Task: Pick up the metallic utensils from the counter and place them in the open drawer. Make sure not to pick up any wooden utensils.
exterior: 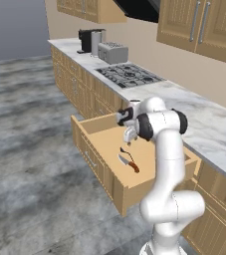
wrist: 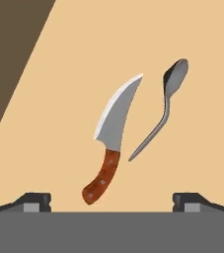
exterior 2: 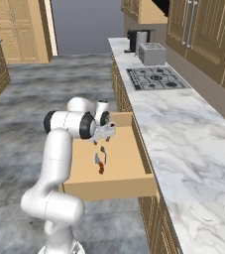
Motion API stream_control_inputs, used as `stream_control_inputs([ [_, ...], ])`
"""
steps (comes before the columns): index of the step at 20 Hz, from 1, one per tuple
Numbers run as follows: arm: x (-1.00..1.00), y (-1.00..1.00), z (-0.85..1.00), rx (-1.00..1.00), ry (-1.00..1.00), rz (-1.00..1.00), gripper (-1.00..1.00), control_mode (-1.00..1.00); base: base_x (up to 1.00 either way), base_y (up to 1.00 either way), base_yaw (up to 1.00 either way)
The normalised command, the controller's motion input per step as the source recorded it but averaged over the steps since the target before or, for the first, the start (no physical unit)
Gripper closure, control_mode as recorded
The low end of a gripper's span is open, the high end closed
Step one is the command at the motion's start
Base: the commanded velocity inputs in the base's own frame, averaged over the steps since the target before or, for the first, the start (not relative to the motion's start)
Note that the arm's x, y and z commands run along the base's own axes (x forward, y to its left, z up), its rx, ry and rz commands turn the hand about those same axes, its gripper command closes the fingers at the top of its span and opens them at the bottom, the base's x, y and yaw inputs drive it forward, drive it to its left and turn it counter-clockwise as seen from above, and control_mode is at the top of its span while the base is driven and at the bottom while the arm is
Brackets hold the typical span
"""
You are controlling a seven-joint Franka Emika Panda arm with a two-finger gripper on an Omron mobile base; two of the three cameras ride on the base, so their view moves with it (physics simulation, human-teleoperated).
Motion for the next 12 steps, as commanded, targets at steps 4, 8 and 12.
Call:
stream_control_inputs([
  [4, -1.00, 0.00, 0.29, 0.00, -0.10, 0.08, -1.00, -1.00, 0.00, 0.00, 0.00],
  [8, -1.00, -0.11, 0.91, 0.00, -0.23, 0.04, -1.00, -1.00, 0.00, 0.00, 0.00],
  [12, -1.00, -0.19, 1.00, 0.00, -0.26, 0.01, -1.00, -1.00, 0.00, 0.00, 0.00],
])
